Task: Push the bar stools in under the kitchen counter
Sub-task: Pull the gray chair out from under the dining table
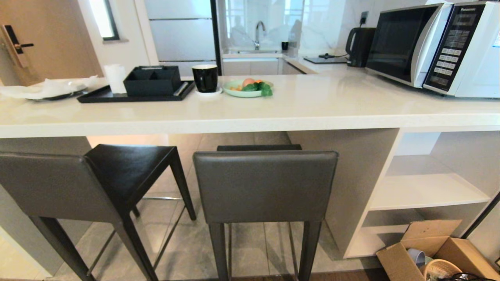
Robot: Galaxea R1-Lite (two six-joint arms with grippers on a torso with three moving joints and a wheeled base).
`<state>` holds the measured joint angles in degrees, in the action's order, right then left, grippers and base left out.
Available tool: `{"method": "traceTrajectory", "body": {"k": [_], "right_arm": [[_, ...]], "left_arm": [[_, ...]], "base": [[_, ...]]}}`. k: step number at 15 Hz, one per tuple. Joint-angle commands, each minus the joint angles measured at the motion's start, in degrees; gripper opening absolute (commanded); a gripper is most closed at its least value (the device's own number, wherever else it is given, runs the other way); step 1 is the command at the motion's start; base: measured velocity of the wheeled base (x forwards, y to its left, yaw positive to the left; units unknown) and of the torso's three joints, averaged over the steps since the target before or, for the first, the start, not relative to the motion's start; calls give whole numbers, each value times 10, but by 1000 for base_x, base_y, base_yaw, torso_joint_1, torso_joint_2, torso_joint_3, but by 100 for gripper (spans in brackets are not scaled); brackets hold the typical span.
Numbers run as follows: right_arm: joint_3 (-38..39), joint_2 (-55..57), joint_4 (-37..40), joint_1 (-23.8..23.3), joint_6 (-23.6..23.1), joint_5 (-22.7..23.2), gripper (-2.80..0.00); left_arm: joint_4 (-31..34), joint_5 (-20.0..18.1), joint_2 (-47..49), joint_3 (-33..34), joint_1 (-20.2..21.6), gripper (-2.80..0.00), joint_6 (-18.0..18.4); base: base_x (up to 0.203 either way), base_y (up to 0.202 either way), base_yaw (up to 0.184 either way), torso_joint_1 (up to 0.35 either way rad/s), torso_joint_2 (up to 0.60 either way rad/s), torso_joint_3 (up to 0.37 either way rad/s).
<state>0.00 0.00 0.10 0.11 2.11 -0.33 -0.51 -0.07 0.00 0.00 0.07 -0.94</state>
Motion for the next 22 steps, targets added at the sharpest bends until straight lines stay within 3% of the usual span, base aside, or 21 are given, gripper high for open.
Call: {"method": "traceTrajectory", "body": {"k": [1, 9, 17, 22], "right_arm": [[1, 0, 0, 0, 0, 0, -280], [1, 0, 0, 0, 0, 0, -280], [1, 0, 0, 0, 0, 0, -280], [1, 0, 0, 1, 0, 0, -280]], "left_arm": [[0, 0, 1, 0, 0, -280, 0], [0, 0, 1, 0, 0, -280, 0], [0, 0, 1, 0, 0, -280, 0], [0, 0, 1, 0, 0, -280, 0]], "base": [[0, 0, 0, -167, 462, 292], [0, 0, 0, -115, 384, 268], [0, 0, 0, -2, 21, 15], [165, 0, 2, -1, 4, 6]]}}
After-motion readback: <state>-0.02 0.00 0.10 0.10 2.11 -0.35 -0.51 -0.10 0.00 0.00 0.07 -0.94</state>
